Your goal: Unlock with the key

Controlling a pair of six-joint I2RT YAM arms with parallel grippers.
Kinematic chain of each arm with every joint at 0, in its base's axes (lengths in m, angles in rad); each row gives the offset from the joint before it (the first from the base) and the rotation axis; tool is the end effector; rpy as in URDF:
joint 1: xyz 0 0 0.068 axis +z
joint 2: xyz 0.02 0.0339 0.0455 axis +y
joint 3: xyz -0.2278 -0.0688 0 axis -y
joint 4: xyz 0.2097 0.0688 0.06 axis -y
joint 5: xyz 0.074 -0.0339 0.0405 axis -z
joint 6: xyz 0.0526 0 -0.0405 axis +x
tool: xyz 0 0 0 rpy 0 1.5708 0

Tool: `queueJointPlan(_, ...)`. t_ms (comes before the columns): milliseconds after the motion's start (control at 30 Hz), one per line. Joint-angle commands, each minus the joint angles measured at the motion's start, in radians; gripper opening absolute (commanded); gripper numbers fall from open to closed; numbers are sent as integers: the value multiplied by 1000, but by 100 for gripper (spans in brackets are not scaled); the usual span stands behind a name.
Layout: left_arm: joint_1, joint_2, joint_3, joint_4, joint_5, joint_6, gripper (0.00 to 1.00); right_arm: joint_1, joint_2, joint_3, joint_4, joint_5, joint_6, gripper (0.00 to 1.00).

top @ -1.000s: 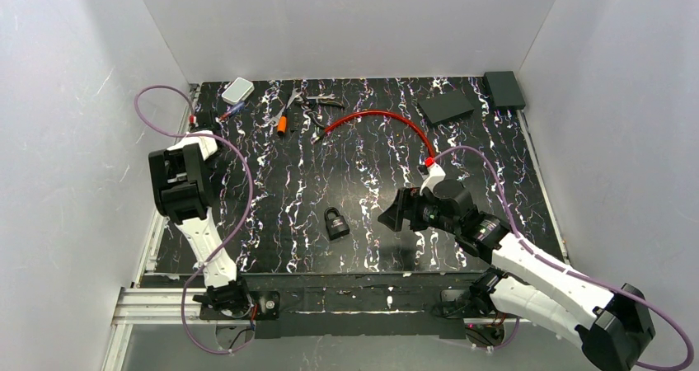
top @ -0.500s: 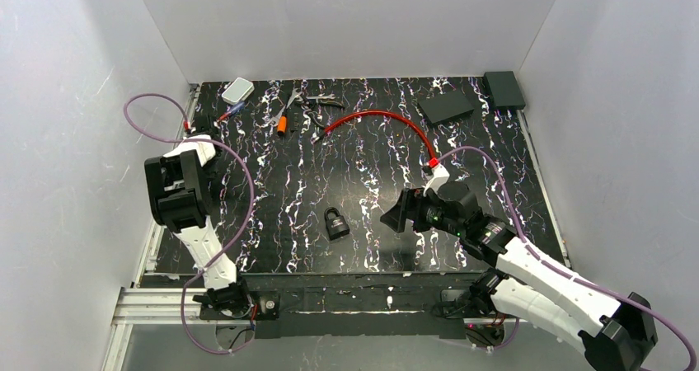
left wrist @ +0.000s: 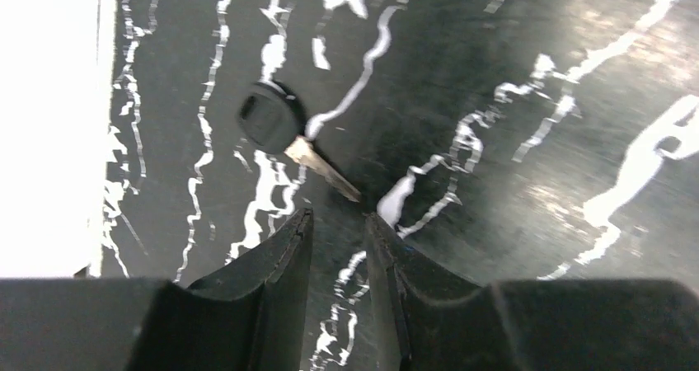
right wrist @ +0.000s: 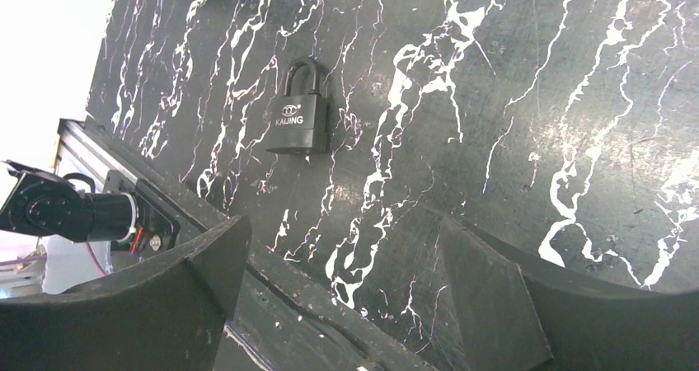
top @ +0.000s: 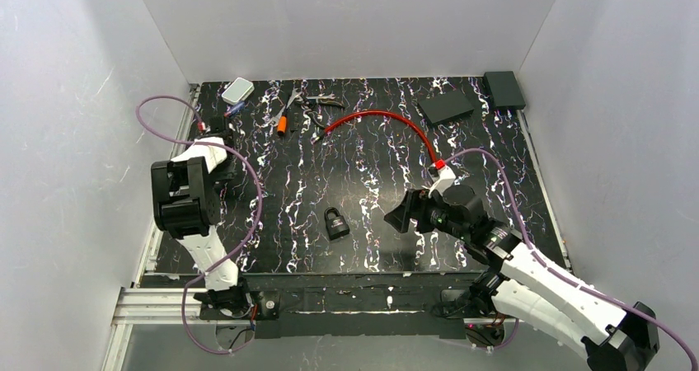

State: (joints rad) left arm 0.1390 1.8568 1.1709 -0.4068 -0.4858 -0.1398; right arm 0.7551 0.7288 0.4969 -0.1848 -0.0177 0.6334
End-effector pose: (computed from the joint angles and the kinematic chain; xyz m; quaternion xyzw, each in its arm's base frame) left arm 0.3333 0.0714 0.1387 -0.1874 0.9260 0.2336 0.2299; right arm 0.1331 0.1266 0.2242 -0.0558 0.8362 0.3547 0.4145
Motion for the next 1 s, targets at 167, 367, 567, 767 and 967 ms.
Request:
queueJointPlan(167, -85, -96, -88, -66, 109, -147, 29, 5, -60, 4, -43, 67, -36, 93)
queueJointPlan(367, -125, -220, -123, -57, 134, -191, 32, 3, -85, 8, -81, 79, -65, 94)
queueJointPlan(567, -64, -252, 4, -127, 78, -234, 53, 4, -97, -2, -79, 87, -72, 94)
queueJointPlan(767, 129, -203, 37, -131, 289, -440, 53, 4, -98, -22, -64, 93, -69, 95)
queueJointPlan(967, 202, -157, 45, -164, 292, -630, 52, 3, -90, -37, -58, 109, -96, 96)
